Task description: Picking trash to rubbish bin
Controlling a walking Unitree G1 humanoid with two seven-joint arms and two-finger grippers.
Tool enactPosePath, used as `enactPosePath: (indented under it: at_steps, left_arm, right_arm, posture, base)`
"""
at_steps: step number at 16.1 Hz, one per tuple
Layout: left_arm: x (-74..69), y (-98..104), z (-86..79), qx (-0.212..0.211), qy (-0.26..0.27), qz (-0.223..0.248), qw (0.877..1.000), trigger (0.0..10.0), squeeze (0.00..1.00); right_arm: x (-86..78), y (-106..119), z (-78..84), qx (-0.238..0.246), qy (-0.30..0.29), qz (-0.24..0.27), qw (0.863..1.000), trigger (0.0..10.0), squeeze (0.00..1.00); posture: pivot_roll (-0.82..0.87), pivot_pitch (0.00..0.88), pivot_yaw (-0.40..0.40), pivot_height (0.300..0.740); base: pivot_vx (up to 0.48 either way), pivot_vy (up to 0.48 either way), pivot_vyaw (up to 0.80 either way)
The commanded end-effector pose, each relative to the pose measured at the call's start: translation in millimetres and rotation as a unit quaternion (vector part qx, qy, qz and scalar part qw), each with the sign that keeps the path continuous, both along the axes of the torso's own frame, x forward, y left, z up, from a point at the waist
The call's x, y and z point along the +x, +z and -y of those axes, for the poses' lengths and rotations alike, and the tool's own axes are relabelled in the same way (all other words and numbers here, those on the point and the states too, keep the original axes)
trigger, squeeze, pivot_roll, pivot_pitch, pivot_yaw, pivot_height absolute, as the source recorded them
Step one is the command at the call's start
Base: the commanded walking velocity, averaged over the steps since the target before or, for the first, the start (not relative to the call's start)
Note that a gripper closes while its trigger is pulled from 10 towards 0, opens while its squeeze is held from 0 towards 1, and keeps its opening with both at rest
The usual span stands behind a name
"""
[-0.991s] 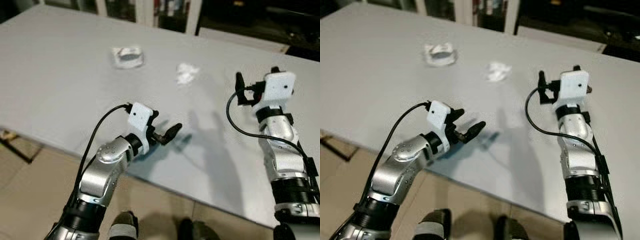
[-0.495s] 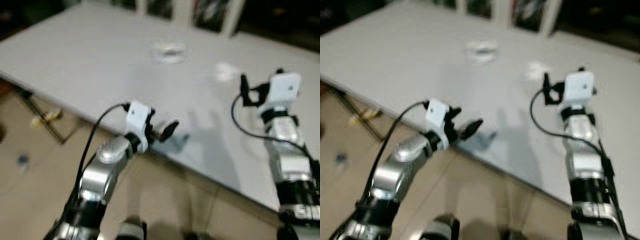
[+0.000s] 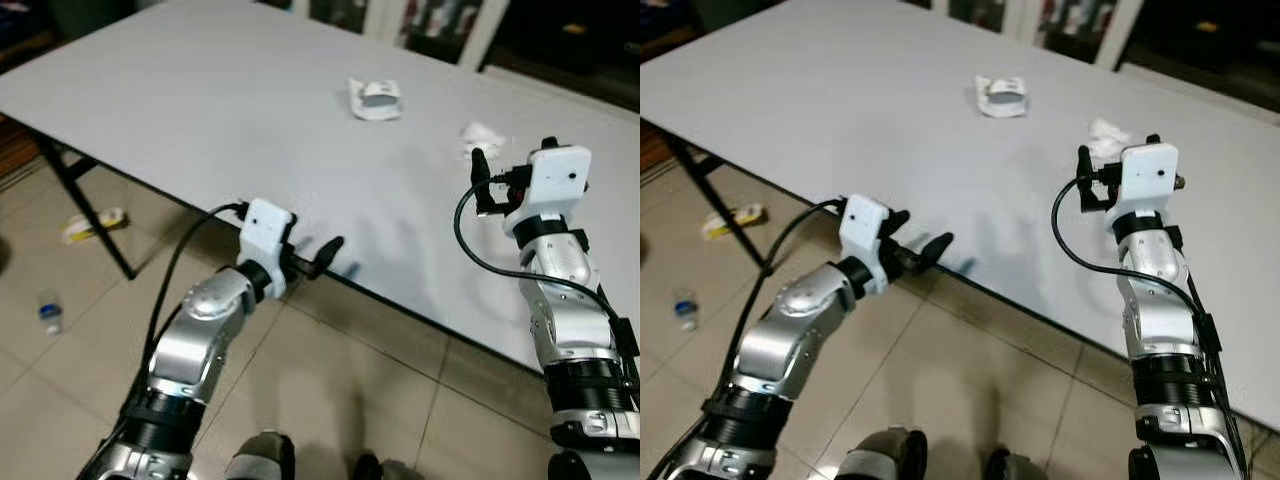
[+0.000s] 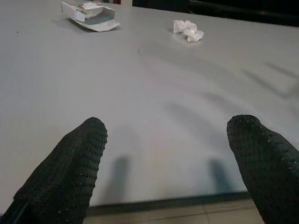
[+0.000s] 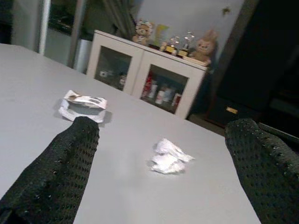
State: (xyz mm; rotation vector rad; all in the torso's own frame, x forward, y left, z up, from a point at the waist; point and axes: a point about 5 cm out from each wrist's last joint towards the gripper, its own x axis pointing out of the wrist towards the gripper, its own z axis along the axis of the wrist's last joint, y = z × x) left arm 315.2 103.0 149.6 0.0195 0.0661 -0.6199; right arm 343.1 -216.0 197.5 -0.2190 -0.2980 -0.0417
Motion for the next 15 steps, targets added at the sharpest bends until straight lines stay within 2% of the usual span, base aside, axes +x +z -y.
enactPosePath:
  at_steps: [1,2,6,10,15]
  left_arm:
    - [0.8,-0.1,3.9,0.003,-0.003,0.002,1.0,10.0,0.0]
    - [0.8,-0.1,3.9,0.003,-0.003,0.002,1.0,10.0,0.0]
    - [2.3,-0.3,5.1,0.003,-0.002,0.002,1.0,10.0,0.0]
    - [3.7,0.0,4.7,0.007,-0.005,0.005,1.0,10.0,0.0]
    - [7.5,3.0,3.8,0.006,0.0,0.013,1.0,10.0,0.0]
  right_arm:
    - [0.1,2.9,7.1,0.0,-0.014,-0.002,1.0,10.0,0.0]
    - [0.1,2.9,7.1,0.0,-0.014,-0.002,1.0,10.0,0.0]
    - [-1.0,3.1,9.5,0.001,-0.018,-0.002,1.0,10.0,0.0]
    - [-2.5,1.4,8.8,0.0,-0.02,-0.002,1.0,10.0,0.0]
    - [-2.7,3.4,8.2,-0.001,-0.022,0.001,1.0,10.0,0.0]
  posture:
    - [0.28,0.186,-0.061,0.74]
    - [0.28,0.186,-0.061,0.74]
    - [0.28,0.182,-0.055,0.74]
    - [0.28,0.187,-0.051,0.74]
    - [0.27,0.192,-0.049,0.74]
  base:
    - [0.0,0.0,0.0]
    - [0.0,0.0,0.0]
    - [0.0,0.0,-0.76]
    - [0.0,0.0,0.0]
    - [0.418,0.0,0.0]
